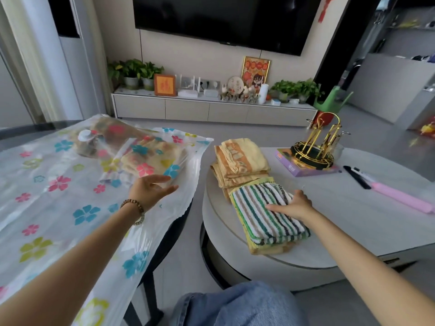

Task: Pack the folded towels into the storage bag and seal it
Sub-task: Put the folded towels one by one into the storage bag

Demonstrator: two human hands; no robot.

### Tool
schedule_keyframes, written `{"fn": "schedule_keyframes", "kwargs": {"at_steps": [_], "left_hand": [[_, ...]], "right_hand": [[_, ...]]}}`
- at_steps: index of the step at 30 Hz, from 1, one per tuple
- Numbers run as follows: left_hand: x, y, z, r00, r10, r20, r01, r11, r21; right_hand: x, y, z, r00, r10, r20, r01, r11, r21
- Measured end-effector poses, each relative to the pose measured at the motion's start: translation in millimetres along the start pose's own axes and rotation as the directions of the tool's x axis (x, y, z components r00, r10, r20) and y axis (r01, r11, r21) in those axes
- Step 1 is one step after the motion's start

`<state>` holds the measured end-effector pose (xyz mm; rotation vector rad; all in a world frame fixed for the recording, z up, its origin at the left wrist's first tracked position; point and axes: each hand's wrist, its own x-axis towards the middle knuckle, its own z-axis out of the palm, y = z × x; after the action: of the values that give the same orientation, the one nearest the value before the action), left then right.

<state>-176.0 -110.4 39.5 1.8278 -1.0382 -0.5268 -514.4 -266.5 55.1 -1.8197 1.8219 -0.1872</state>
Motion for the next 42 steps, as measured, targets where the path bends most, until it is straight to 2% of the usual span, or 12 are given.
{"fn": "schedule_keyframes", "kwargs": {"at_steps": [2,6,9,13,17,21,26,30,37,38,42], "left_hand": [[1,0,0,1.000,0.000,0.006,-0.001,1.000,0.007],[1,1,-1,1.000,0.009,0.020,-0.009,1.000,0.010],[2,1,-1,1.000,0.018,0.017,-0.019,1.000,0.018],[3,1,-4,0.999,0.032,0.018,-0.033,0.999,0.029],[8,6,-21,0.997,0.077,-0.011,-0.076,0.996,0.038],[11,18,-53,0.998,0.055,0.028,-0.051,0.989,-0.142],[12,26,-108,0.991,0.053,0.123,-0.008,0.939,-0.344],[10,31,-153,0.983,0.095,0.154,-0.015,0.890,-0.456],[8,45,-194,0.971,0.141,0.192,-0.019,0.850,-0.527],[8,46,-197,0.971,0.139,0.196,-0.010,0.836,-0.548],[12,38,-197,0.975,0.120,0.186,0.010,0.813,-0.582]], "right_hand": [[-3,-2,1,1.000,0.008,-0.018,-0.007,0.998,0.058],[2,2,2,0.997,-0.045,0.059,0.023,0.946,0.325],[3,2,1,0.989,-0.103,0.102,0.049,0.901,0.430],[-2,-6,-6,0.958,-0.209,0.197,0.092,0.874,0.478],[-9,-23,-11,0.920,-0.273,0.280,0.043,0.783,0.621],[-11,-51,0,0.879,-0.358,0.313,0.007,0.668,0.744],[-23,-102,42,0.766,-0.474,0.434,-0.089,0.590,0.802],[-31,-147,84,0.720,-0.513,0.468,-0.161,0.533,0.831],[-36,-247,142,0.807,-0.443,0.391,-0.206,0.410,0.889],[-32,-262,150,0.824,-0.430,0.368,-0.213,0.368,0.905],[-6,-289,186,0.913,-0.361,0.189,-0.106,0.238,0.966]]}}
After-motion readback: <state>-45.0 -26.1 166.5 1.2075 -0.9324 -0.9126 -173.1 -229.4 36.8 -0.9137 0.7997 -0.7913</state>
